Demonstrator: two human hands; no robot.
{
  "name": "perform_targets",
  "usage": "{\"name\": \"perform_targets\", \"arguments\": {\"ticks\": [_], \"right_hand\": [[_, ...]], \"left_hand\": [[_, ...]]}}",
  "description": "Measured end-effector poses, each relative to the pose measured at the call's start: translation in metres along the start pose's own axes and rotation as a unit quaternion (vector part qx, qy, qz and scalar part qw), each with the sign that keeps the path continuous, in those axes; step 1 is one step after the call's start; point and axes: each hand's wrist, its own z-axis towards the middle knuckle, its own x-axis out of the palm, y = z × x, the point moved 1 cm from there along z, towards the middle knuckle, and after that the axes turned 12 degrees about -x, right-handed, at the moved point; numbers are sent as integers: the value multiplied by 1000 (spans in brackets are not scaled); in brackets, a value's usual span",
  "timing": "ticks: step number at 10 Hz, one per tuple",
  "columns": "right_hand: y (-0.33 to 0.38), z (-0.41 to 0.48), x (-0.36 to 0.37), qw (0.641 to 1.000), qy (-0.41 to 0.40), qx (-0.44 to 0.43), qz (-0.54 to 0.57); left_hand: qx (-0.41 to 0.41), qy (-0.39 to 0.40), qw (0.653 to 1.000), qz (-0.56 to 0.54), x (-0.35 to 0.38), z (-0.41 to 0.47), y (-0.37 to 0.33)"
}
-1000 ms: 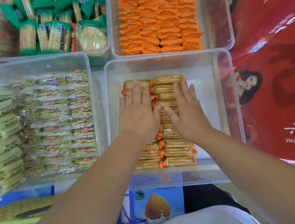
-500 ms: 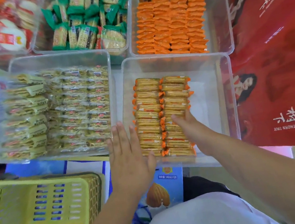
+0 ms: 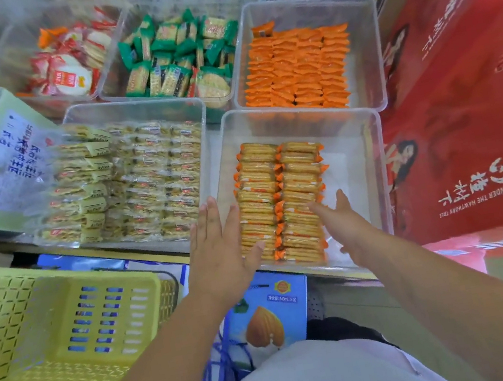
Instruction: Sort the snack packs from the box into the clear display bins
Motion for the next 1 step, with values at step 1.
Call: {"name": "perform_targets", "arguments": {"ticks": [1], "right_hand": [[18, -26, -13, 992, -58, -110, -21]], "left_hand": [[11, -38, 979, -199, -39, -19, 7]]}}
